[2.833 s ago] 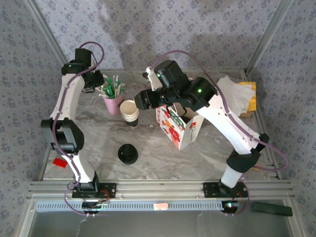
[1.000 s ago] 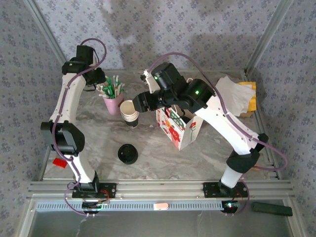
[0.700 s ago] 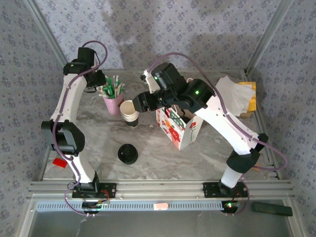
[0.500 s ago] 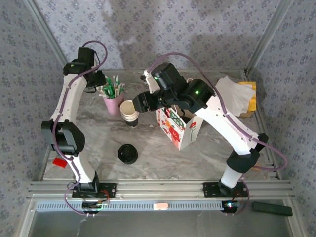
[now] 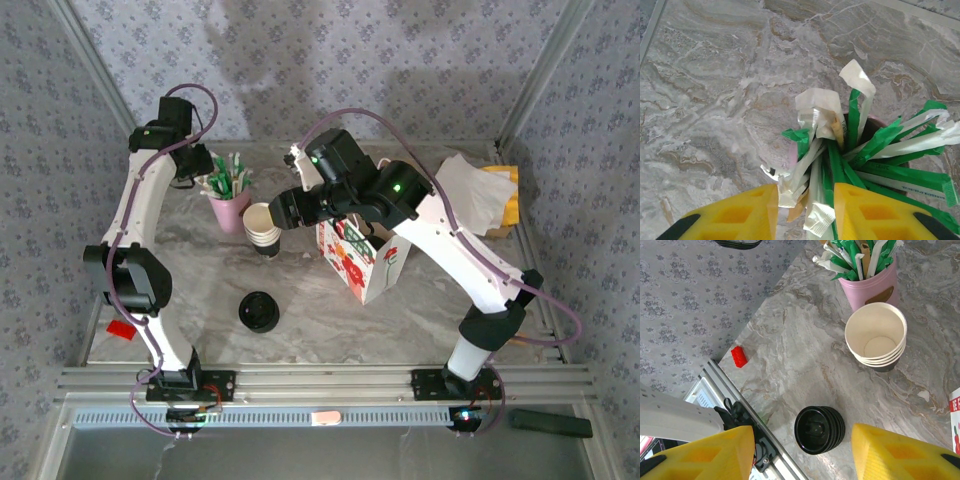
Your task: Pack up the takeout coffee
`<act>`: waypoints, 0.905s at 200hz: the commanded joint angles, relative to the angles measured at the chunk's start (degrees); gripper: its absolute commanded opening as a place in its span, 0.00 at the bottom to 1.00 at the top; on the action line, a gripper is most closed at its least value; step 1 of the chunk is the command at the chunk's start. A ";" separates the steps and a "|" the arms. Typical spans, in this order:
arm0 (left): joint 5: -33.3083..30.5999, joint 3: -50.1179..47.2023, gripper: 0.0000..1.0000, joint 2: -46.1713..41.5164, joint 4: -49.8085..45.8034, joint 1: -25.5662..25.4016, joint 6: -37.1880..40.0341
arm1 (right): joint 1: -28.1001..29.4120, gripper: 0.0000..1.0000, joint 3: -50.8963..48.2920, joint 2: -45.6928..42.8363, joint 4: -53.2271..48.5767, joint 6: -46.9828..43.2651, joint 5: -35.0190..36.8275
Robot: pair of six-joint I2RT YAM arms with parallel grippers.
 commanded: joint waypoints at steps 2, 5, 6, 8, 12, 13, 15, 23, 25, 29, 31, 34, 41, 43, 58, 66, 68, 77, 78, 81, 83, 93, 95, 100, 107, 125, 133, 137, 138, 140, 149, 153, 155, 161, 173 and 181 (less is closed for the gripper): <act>-2.10 1.48 0.35 -1.15 -2.10 -0.17 -0.92 | 0.40 0.55 -0.10 -1.57 0.97 0.64 0.00; -2.21 1.47 0.35 -1.06 -2.19 -0.17 -0.93 | 0.40 0.55 -0.10 -1.60 0.97 0.68 0.02; -2.30 1.47 0.35 -1.05 -2.20 -0.20 -1.02 | 0.36 0.55 -0.10 -1.56 1.00 0.67 0.08; -2.39 1.49 0.35 -1.05 -2.27 -0.16 -1.02 | 0.39 0.55 -0.10 -1.55 0.97 0.65 0.12; -2.47 1.41 0.36 -0.96 -2.30 -0.22 -1.10 | 0.37 0.55 -0.14 -1.53 1.02 0.69 0.13; -2.43 1.35 0.36 -0.96 -2.25 -0.23 -1.11 | 0.38 0.55 -0.16 -1.61 0.98 0.72 0.13; -2.40 1.31 0.36 -0.98 -2.18 -0.21 -1.11 | 0.37 0.55 -0.18 -1.67 0.97 0.71 0.13; -2.28 0.99 0.36 -0.96 -1.96 -0.16 -1.28 | 0.35 0.55 -0.18 -1.63 0.93 0.74 0.11; -2.23 0.96 0.36 -0.96 -1.89 -0.22 -1.29 | 0.34 0.55 -0.25 -1.68 0.93 0.74 0.12; -2.07 0.79 0.36 -0.96 -1.71 -0.18 -1.31 | 0.40 0.55 -0.32 -1.74 0.89 0.74 0.13; -2.01 0.77 0.36 -0.96 -1.65 -0.16 -1.36 | 0.36 0.55 -0.35 -1.77 0.90 0.74 0.19; -1.87 0.70 0.36 -0.91 -1.54 -0.18 -1.41 | 0.39 0.55 -0.36 -1.70 0.89 0.73 0.26; -1.63 0.60 0.36 -0.83 -1.38 -0.20 -1.48 | 0.38 0.55 -0.40 -1.72 0.97 0.72 0.17; -1.50 0.59 0.36 -0.79 -1.34 -0.16 -1.47 | 0.37 0.55 -0.39 -1.77 1.01 0.73 0.20; -0.93 0.33 0.36 -0.61 -0.81 -0.19 -1.46 | 0.33 0.55 -0.36 -1.74 0.95 0.74 0.17; -0.98 0.40 0.35 -0.37 -0.72 -0.18 -1.55 | 0.35 0.55 -0.36 -1.78 1.01 0.74 0.20; -0.92 0.46 0.35 -0.31 -0.72 -0.20 -1.57 | 0.37 0.55 -0.36 -1.78 0.95 0.74 0.21; -0.99 0.49 0.35 -0.02 -0.72 -0.19 -1.59 | 0.40 0.55 -0.36 -1.75 1.02 0.82 0.21; -0.99 0.50 0.35 -0.01 -0.67 -0.21 -1.57 | 0.40 0.55 -0.36 -1.77 1.02 0.82 0.21; -0.91 0.50 0.35 0.08 -0.63 -0.18 -1.69 | 0.36 0.55 -0.36 -1.78 0.96 0.83 0.17; -0.90 0.48 0.35 0.16 -0.63 -0.15 -1.65 | 0.39 0.55 -0.43 -1.78 1.01 0.83 0.21; -0.88 0.50 0.34 0.38 -0.46 -0.18 -1.65 | 0.38 0.55 -0.45 -1.86 0.93 0.83 0.21; -0.88 0.50 0.34 0.47 -0.41 -0.09 -1.66 | 0.35 0.56 -0.45 -1.82 0.93 0.83 0.22; -0.90 0.46 0.34 0.65 -0.37 -0.09 -1.68 | 0.34 0.55 -0.53 -1.85 0.91 0.83 0.30; -0.86 0.50 0.33 0.87 -0.37 -0.05 -1.75 | 0.35 0.55 -0.62 -1.95 0.88 0.82 0.37; -0.60 0.59 0.32 1.41 -0.30 0.08 -1.98 | 0.39 0.55 -0.75 -2.09 0.85 0.87 0.39; -0.64 0.51 0.32 1.41 -0.06 0.10 -1.99 | 0.40 0.55 -0.71 -2.05 0.88 0.83 0.39; -0.72 0.50 0.31 1.50 -0.02 0.16 -1.99 | 0.40 0.55 -0.76 -2.06 0.87 0.83 0.39; -0.72 0.55 0.31 1.50 -0.02 0.14 -1.99 | 0.40 0.55 -0.78 -2.10 0.90 0.87 0.39; -0.64 0.62 0.31 1.57 -0.01 0.12 -1.99 | 0.40 0.55 -0.79 -2.12 0.88 0.84 0.37; -0.54 0.74 0.30 1.75 -0.08 0.18 -2.06 | 0.40 0.56 -0.80 -2.04 0.89 0.83 0.38; -0.55 0.77 0.29 1.83 -0.10 0.25 -2.12 | 0.39 0.55 -0.80 -2.01 0.93 0.91 0.39; -0.51 0.83 0.29 1.85 -0.10 0.24 -2.09 | 0.40 0.55 -0.80 -1.97 0.95 0.91 0.39; -0.41 0.94 0.28 1.93 -0.14 0.21 -2.08 | 0.40 0.55 -0.80 -2.03 1.01 0.91 0.37; -0.26 0.79 0.27 1.94 0.00 0.24 -2.15 | 0.40 0.56 -0.88 -2.02 1.00 0.91 0.39; -0.21 0.77 0.26 2.03 -0.01 0.21 -2.17 | 0.35 0.55 -0.89 -2.04 1.10 0.91 0.39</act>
